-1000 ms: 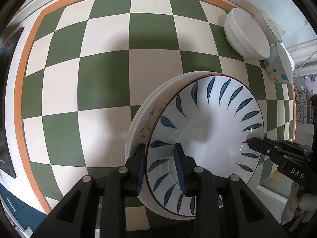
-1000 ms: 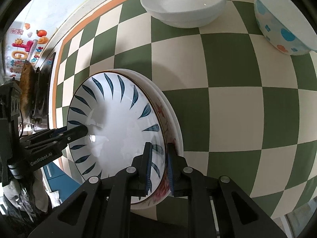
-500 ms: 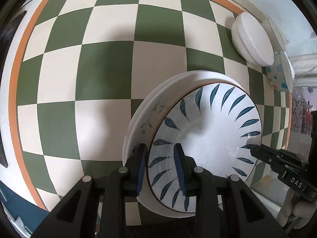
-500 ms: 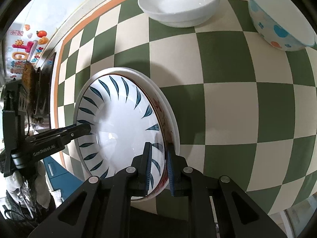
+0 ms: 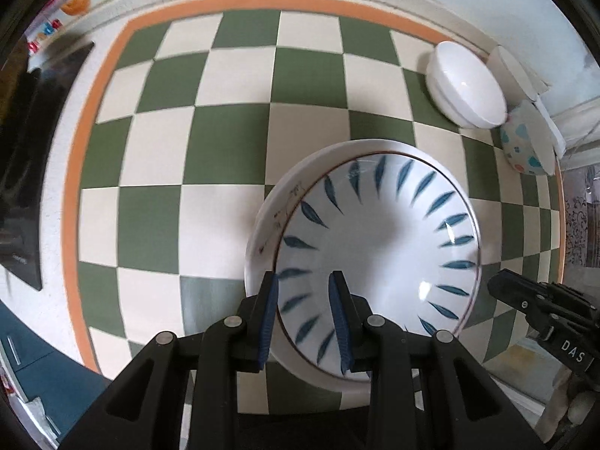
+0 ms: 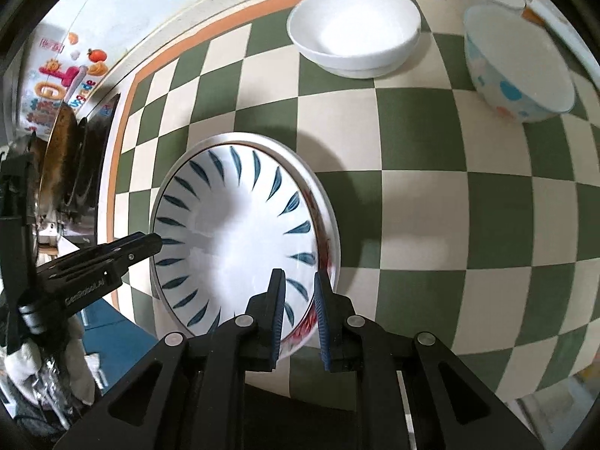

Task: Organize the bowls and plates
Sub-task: 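Carry the blue-striped plate with both tools and lower it onto the stack, then open both tools and lift them away from the plate stack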

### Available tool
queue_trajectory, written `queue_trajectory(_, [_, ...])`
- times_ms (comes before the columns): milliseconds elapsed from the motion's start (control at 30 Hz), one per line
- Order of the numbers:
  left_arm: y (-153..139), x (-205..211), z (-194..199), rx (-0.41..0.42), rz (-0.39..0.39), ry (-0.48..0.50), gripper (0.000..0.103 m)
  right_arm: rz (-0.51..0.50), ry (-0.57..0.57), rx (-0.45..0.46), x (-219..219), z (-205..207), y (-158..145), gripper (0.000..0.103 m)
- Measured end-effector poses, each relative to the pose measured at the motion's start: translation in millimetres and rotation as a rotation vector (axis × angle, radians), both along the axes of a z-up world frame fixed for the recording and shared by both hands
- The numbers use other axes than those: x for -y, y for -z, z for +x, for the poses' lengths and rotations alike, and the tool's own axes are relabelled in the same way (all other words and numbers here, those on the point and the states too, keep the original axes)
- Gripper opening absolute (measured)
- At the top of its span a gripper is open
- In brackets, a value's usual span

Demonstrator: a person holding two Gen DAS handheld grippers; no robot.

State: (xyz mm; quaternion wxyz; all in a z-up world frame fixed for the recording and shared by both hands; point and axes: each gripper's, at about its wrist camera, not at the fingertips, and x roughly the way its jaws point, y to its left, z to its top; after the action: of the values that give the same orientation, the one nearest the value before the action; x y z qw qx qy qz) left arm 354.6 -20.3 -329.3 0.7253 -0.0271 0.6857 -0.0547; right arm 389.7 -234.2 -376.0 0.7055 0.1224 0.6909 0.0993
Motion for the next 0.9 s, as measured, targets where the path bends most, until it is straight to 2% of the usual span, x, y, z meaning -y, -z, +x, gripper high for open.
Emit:
queue_trajectory(33, [-5.3, 1.8, -4.1, 0.016, 0.011, 0.002, 0.026, -0.011, 0.001, 0.011, -2.0, -4.6, -5.0, 0.023])
queue_trajectory(100, [-18.0, 2.3, -13.5, 0.051, 0.015, 0.013, 0.026, -0.031, 0.003, 0.035, -5.6, -12.5, -16.0, 0.036])
queue_trajectory(200, [-36.3, 7.5, -30.6, 0.095, 0.011, 0.038, 0.026, -0.037, 0.006, 0.075, -9.2, -27.9, -34.0, 0.049])
queue_trajectory(367, [-64.9, 5.9, -57.4, 0.154, -0.002, 0.064, 0.026, -0.060, 0.029, 0.163, -17.8, -61.9, -73.6, 0.061])
queue_trajectory(533, [-99.3, -5.0, -88.3, 0.234, 0.003, 0.059, 0.044, -0.084, 0.052, 0.252, -28.0, -97.6, -117.1, 0.076])
queue_trajectory(600, [-112.2, -8.8, -100.4, 0.264, -0.001, 0.057, 0.073, -0.099, 0.057, 0.277, -33.8, -112.7, -131.2, 0.086])
queue_trajectory(667, [-123.7, -11.0, -111.7, 0.302, 0.000, 0.059, 0.084, -0.120, 0.049, 0.310, -41.6, -128.1, -144.5, 0.090])
queue_trajectory(867, [-153.7, -17.1, -142.9, 0.383, -0.002, 0.061, 0.085, -0.124, 0.077, 0.351, -48.0, -166.0, -169.5, 0.093])
queue_trajectory(900, [-158.3, -18.2, -148.1, 0.396, 0.000, 0.061, 0.087, -0.129, 0.083, 0.362, -48.4, -173.2, -174.9, 0.093])
